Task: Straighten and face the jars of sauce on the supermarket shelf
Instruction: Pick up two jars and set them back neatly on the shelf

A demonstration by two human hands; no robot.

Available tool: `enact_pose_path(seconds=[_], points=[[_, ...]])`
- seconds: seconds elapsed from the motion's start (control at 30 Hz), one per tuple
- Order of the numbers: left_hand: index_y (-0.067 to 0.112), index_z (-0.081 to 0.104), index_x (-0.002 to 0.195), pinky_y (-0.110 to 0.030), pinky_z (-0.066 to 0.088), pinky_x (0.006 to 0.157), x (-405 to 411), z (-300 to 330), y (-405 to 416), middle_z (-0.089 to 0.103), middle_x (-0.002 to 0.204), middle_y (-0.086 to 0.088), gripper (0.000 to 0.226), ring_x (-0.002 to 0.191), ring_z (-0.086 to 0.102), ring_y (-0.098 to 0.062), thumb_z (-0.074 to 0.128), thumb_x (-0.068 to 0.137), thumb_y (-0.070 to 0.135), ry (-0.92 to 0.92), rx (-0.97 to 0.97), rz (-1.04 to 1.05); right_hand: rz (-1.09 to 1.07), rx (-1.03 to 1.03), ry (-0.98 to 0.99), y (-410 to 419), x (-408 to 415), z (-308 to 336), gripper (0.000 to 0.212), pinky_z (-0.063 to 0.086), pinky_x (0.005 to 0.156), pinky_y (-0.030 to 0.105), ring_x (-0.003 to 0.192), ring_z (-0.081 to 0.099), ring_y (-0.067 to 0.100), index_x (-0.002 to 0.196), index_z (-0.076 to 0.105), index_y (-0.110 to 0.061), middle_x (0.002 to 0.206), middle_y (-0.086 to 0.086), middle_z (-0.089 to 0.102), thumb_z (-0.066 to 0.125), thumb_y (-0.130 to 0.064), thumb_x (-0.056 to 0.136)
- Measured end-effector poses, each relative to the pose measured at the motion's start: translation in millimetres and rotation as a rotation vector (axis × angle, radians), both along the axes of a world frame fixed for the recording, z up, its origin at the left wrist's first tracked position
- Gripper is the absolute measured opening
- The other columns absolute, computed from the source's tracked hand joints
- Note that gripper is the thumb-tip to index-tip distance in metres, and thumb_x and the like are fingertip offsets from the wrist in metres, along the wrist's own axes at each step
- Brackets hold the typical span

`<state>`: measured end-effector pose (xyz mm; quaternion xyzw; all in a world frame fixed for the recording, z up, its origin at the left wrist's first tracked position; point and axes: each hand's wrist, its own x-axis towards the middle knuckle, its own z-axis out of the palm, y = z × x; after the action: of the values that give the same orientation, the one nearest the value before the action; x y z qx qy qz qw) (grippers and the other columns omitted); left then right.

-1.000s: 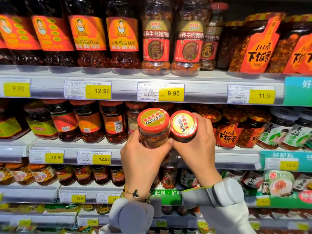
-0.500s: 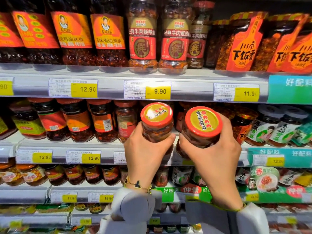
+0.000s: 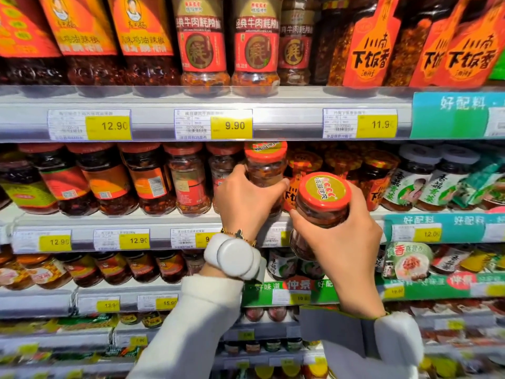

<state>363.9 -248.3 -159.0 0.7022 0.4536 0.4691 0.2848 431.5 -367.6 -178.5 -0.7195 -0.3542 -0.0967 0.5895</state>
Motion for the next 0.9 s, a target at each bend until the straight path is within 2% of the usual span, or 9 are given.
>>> enact_pose_path(seconds=[0.1, 0.2, 0.37, 0.5, 0.63, 0.77, 0.9], points=[[0.019, 0.060, 0.079, -0.024, 0.040, 0.064, 5, -1, 0, 0.071, 0.088, -0.005, 0.047, 0.086, 0.064, -0.025, 0.077, 0.055, 0.055, 0.034, 0.024, 0.023, 0.005, -0.027, 0.026, -2, 0, -3, 0.063, 0.039, 0.072, 0.015, 0.083, 0.052, -0.001, 0.111, 0.048, -0.041, 0.095, -0.016, 0.060, 0.078, -0.047, 0.056], [0.013, 0.061, 0.087, -0.029, 0.042, 0.068, 9, 0, 0, 0.070, 0.094, -0.009, 0.054, 0.092, 0.063, -0.030, 0.075, 0.057, 0.056, 0.050, 0.022, 0.056, 0.018, -0.047, 0.057, -4, 0, -5, 0.064, 0.045, 0.077, 0.023, 0.090, 0.059, 0.009, 0.113, 0.049, -0.040, 0.102, -0.011, 0.065, 0.078, -0.047, 0.057], [0.006, 0.060, 0.092, -0.033, 0.043, 0.069, 16, 2, 2, 0.068, 0.097, -0.015, 0.061, 0.093, 0.060, -0.034, 0.072, 0.060, 0.057, 0.104, 0.063, 0.110, 0.017, -0.068, 0.075, -6, -1, -9, 0.063, 0.040, 0.072, 0.018, 0.082, 0.054, 0.003, 0.111, 0.048, -0.042, 0.092, -0.018, 0.059, 0.078, -0.049, 0.055], [0.007, 0.059, 0.093, -0.032, 0.040, 0.067, 22, 0, -3, 0.067, 0.097, -0.015, 0.059, 0.093, 0.060, -0.035, 0.072, 0.062, 0.055, 0.081, 0.071, 0.175, 0.018, -0.078, 0.071, -6, -1, -9, 0.066, 0.037, 0.071, 0.015, 0.083, 0.053, 0.003, 0.112, 0.049, -0.041, 0.092, -0.017, 0.059, 0.080, -0.046, 0.055], [0.008, 0.058, 0.100, -0.035, 0.041, 0.073, 27, -1, -6, 0.067, 0.099, -0.015, 0.058, 0.095, 0.060, -0.034, 0.074, 0.063, 0.050, 0.037, 0.083, 0.200, 0.042, -0.084, 0.077, -7, 0, -11, 0.065, 0.040, 0.073, 0.020, 0.088, 0.060, 0.011, 0.111, 0.048, -0.041, 0.098, -0.013, 0.065, 0.079, -0.047, 0.054], [0.005, 0.054, 0.096, -0.035, 0.041, 0.072, 28, -8, -9, 0.065, 0.098, -0.016, 0.057, 0.094, 0.059, -0.035, 0.076, 0.063, 0.046, -0.015, 0.079, 0.196, 0.048, -0.095, 0.076, -8, 3, -12, 0.066, 0.037, 0.072, 0.016, 0.081, 0.053, 0.002, 0.111, 0.047, -0.043, 0.092, -0.019, 0.059, 0.079, -0.048, 0.054], [0.003, 0.053, 0.093, -0.037, 0.041, 0.072, 27, -13, -8, 0.064, 0.098, -0.018, 0.057, 0.094, 0.058, -0.036, 0.074, 0.067, 0.048, 0.015, 0.058, 0.183, 0.045, -0.101, 0.074, -6, 4, -13, 0.065, 0.037, 0.072, 0.018, 0.081, 0.051, 0.001, 0.110, 0.047, -0.043, 0.091, -0.020, 0.057, 0.078, -0.048, 0.054]])
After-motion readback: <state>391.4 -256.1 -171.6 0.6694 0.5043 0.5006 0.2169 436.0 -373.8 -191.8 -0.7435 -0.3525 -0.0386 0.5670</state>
